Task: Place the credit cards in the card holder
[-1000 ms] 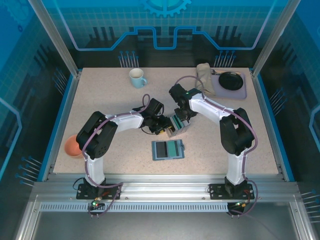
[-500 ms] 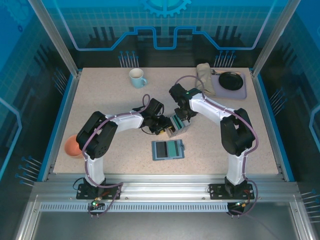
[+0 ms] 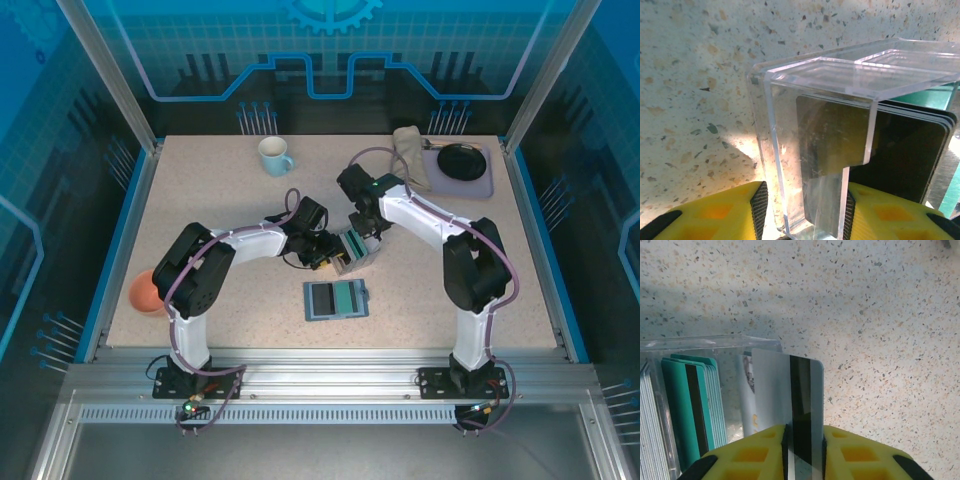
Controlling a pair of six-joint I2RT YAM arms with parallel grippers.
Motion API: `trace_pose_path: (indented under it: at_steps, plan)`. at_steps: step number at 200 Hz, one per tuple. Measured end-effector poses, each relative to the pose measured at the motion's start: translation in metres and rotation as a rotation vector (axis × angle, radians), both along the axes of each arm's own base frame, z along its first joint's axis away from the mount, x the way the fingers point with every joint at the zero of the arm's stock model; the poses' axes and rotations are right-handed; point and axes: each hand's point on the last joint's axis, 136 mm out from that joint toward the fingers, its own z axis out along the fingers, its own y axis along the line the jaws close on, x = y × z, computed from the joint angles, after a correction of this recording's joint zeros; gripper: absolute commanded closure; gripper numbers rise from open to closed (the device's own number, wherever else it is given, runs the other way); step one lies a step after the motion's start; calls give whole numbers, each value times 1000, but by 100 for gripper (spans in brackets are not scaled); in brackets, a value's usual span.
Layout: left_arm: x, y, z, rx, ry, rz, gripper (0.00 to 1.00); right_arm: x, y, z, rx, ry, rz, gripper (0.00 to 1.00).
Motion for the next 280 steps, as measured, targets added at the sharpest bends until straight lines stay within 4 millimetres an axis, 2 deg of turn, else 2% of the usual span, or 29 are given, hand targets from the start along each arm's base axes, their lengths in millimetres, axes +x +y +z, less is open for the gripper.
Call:
trace_pose_path:
  at_steps: [55, 97, 111, 122, 155, 161, 171, 191, 216, 258, 280]
  plan:
    - [0, 0, 0, 0, 0, -1, 56, -2, 1, 4, 1, -1, 5, 81]
    - [0, 0, 0, 0, 0, -1, 56, -7, 2, 26, 42, -31, 7, 81]
    - [0, 0, 0, 1, 0, -2, 56, -8, 2, 32, 57, -40, 7, 85]
    - [0, 0, 0, 1, 0, -2, 56, -9, 3, 34, 65, -41, 6, 91]
    - [0, 0, 0, 2, 1, -2, 55, -14, 11, 37, 128, -24, 4, 93]
    - [-1, 0, 0, 2, 1, -2, 55, -16, 13, 38, 144, -23, 7, 91]
    - [-1, 0, 0, 2, 1, -3, 55, -18, 14, 41, 163, -25, 3, 81]
    - [-1, 0, 0, 3, 1, -4, 55, -18, 12, 45, 167, -36, -8, 71]
    - [-1, 0, -1, 4, -3, -10, 55, -16, 9, 36, 142, -22, -13, 58]
    - [-2, 0, -1, 0, -5, -18, 55, -12, 3, -2, 79, 54, -29, 55]
    - [-2, 0, -1, 0, -5, -19, 55, -11, -1, -15, 46, 74, -37, 55]
